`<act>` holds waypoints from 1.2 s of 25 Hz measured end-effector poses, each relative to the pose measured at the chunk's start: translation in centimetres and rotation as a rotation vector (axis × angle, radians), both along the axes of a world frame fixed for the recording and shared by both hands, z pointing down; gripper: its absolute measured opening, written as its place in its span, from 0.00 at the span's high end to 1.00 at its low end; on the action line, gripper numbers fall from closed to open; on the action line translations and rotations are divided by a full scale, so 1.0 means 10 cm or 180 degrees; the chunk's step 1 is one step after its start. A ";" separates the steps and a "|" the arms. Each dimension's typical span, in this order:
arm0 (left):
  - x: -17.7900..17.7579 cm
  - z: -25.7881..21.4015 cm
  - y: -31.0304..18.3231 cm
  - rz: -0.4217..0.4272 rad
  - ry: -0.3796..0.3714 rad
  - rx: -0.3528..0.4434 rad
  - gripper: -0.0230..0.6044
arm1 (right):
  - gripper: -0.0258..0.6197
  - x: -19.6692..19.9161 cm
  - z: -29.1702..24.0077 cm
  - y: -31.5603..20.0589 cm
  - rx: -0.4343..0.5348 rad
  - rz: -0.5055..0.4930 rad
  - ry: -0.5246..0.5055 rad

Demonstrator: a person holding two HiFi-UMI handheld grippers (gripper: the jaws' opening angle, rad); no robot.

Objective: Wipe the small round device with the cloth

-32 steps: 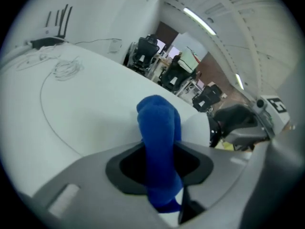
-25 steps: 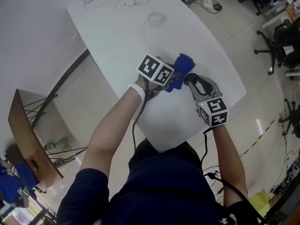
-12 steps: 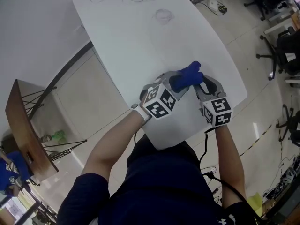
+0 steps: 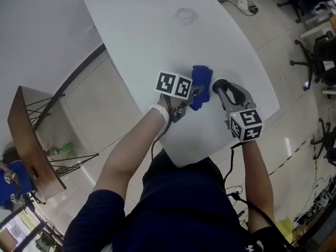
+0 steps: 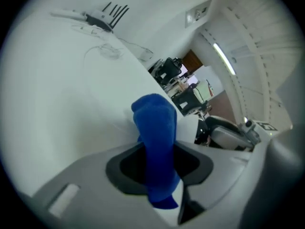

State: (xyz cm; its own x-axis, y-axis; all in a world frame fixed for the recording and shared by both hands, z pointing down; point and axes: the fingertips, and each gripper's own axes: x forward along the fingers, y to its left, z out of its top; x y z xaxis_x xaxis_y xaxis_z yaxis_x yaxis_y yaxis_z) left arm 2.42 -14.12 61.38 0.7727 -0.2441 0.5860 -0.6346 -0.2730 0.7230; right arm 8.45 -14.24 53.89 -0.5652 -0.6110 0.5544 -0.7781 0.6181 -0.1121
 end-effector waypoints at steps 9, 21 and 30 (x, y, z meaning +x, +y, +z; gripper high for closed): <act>0.13 -0.06 0.38 0.0195 -0.0062 -0.0158 0.73 | 0.75 0.01 0.02 -0.01 -0.0011 -0.0010 0.0010; 0.77 -0.04 1.25 0.1792 -0.0671 0.0338 0.73 | 0.75 0.01 0.01 -0.03 -0.0007 0.0021 -0.0008; 0.48 -0.08 1.04 0.2025 -0.0725 0.0340 0.73 | 0.75 0.00 0.01 -0.05 -0.0006 0.0019 -0.0037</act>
